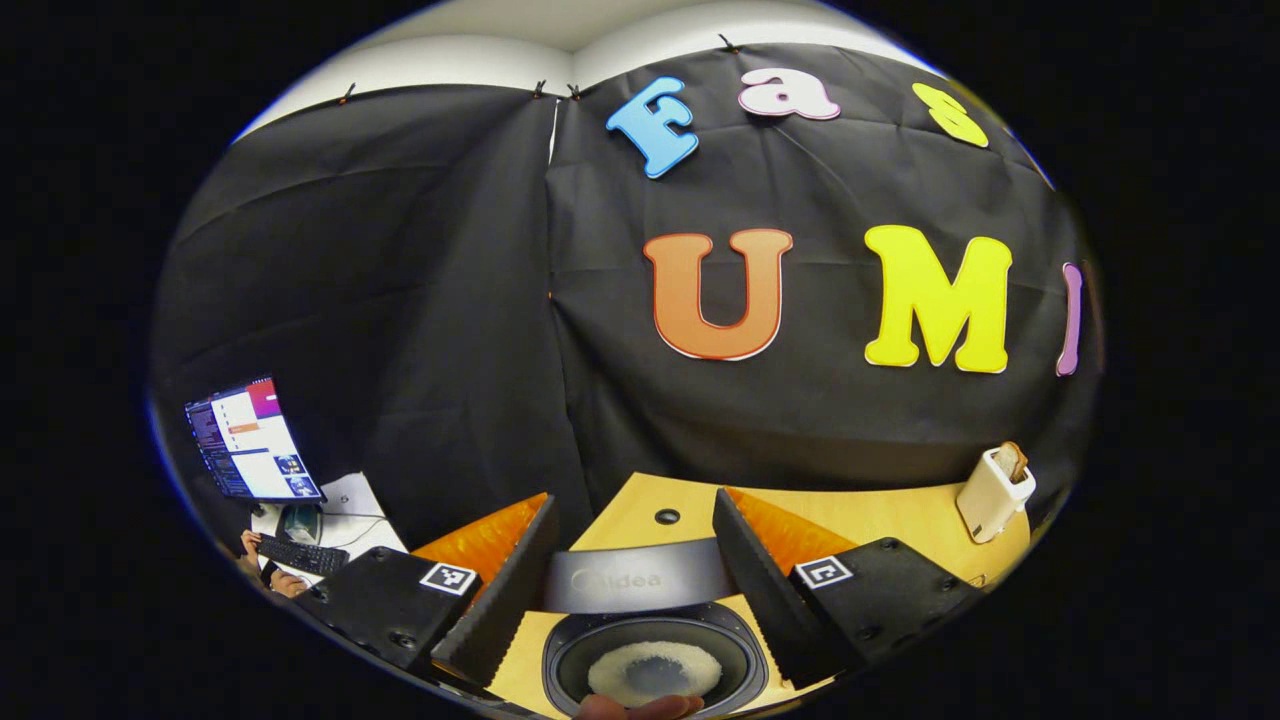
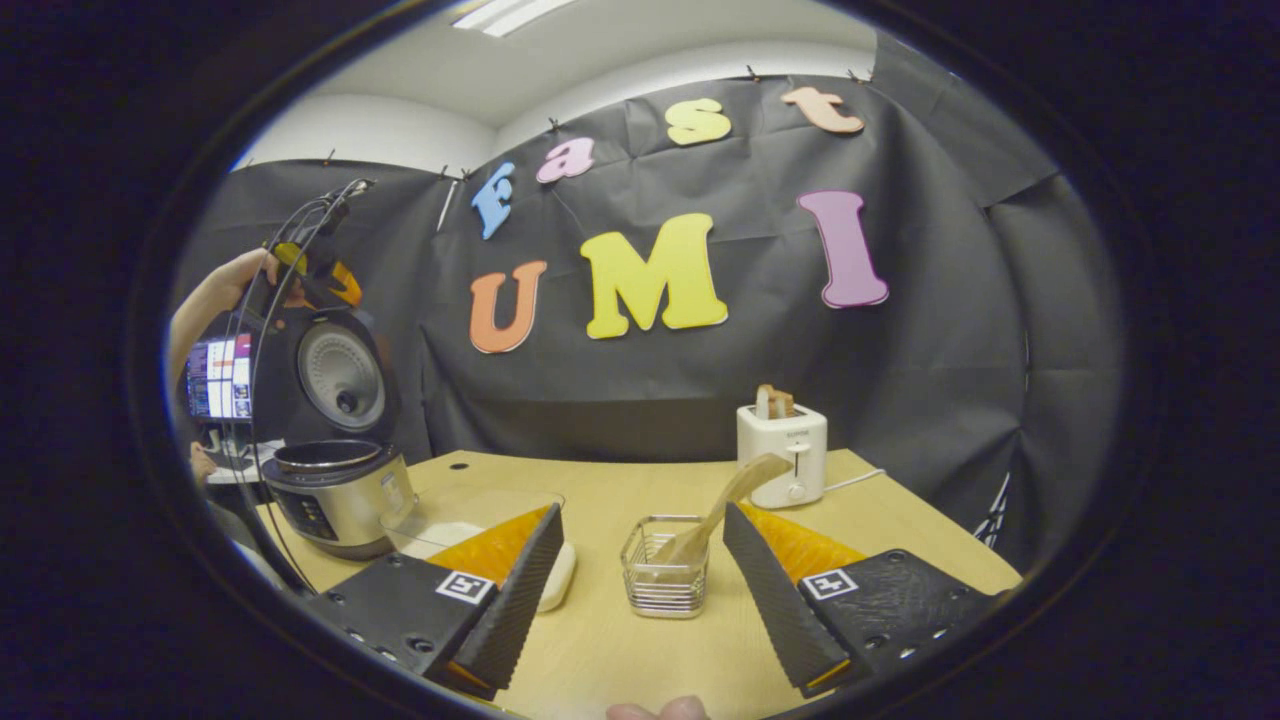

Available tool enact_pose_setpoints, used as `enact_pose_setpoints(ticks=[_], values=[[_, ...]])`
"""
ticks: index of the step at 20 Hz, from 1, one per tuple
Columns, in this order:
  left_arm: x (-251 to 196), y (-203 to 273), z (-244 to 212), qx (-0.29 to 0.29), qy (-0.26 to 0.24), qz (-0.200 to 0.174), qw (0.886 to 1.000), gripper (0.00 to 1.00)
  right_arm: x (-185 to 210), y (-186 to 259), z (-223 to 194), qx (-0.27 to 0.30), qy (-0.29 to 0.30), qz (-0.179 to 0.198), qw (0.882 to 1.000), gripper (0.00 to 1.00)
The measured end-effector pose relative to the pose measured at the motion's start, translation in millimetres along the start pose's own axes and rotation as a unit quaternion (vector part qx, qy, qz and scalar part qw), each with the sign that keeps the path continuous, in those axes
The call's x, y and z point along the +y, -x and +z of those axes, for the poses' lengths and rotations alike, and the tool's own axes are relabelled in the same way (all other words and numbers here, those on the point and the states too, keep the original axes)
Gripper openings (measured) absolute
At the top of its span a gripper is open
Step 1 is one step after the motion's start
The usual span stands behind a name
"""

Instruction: Close the left gripper, press the button to open the rice cooker; take a wooden spoon from the chopstick holder with the right hand, scoop a spoonful of rice and pour it into the rice cooker, then put the wooden spoon back into the chopstick holder.

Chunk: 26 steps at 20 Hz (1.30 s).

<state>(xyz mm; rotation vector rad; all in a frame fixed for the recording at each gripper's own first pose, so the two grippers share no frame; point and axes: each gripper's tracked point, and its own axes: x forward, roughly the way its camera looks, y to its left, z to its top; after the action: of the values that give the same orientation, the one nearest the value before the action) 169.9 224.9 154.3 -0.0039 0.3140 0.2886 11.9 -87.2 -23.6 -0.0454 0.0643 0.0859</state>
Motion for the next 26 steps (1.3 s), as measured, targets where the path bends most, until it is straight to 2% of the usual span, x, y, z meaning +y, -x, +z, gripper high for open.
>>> enact_pose_setpoints(ticks=[2, 5, 6, 9, 10, 11, 12, 13, 16, 17, 20, 21, 24, 25, 26], values=[[-1, 9, -8, 0.005, 0.008, -0.004, 1.0, 0.99, 8, 3, 0, 0.0, 0.004, 0.005, 1.0, 0.92], [-3, 30, -22, -0.004, -0.004, -0.003, 1.0, 1.0, 21, 5, -3, 0.002, 0.012, 0.018, 1.0, 0.92], [-7, 37, -29, -0.005, -0.008, -0.006, 1.0, 1.0, 25, 6, -3, 0.002, 0.014, 0.022, 1.0, 0.96], [-12, 60, -55, -0.013, 0.009, -0.012, 1.0, 0.97, 34, 10, -3, 0.001, 0.023, 0.029, 0.999, 0.96], [-15, 68, -65, -0.014, 0.016, -0.016, 1.0, 0.97, 35, 12, -1, -0.003, 0.028, 0.029, 0.999, 0.91], [-17, 76, -75, -0.016, 0.017, -0.019, 1.0, 0.98, 35, 15, 0, -0.008, 0.031, 0.027, 0.999, 0.95], [-19, 82, -84, -0.018, 0.014, -0.02, 1.0, 0.97, 37, 17, 2, -0.014, 0.033, 0.03, 0.999, 0.92], [-21, 87, -94, -0.023, 0.009, -0.02, 0.999, 0.98, 41, 18, 3, -0.019, 0.031, 0.034, 0.999, 0.95], [-25, 98, -119, -0.041, 0.006, -0.013, 0.999, 0.98, 42, 21, 6, -0.027, 0.019, 0.037, 0.999, 0.96], [-26, 100, -125, -0.045, 0.005, -0.01, 0.999, 0.98, 43, 21, 5, -0.026, 0.017, 0.037, 0.999, 0.91], [-29, 107, -147, -0.053, 0.014, -0.004, 0.998, 0.98, 42, 23, 2, -0.023, 0.016, 0.036, 0.999, 0.91], [-30, 108, -155, -0.056, 0.019, -0.004, 0.998, 0.98, 41, 24, 2, -0.025, 0.016, 0.033, 0.999, 0.96], [-33, 110, -181, -0.063, 0.023, 0.005, 0.998, 0.98, 35, 18, 0, -0.032, 0.022, 0.025, 0.999, 0.95], [-33, 111, -189, -0.063, 0.021, 0.01, 0.998, 0.98, 35, 18, -1, -0.031, 0.021, 0.025, 0.999, 0.91], [-34, 111, -196, -0.065, 0.017, 0.015, 0.998, 0.98, 37, 17, -1, -0.03, 0.017, 0.028, 0.999, 0.91]])
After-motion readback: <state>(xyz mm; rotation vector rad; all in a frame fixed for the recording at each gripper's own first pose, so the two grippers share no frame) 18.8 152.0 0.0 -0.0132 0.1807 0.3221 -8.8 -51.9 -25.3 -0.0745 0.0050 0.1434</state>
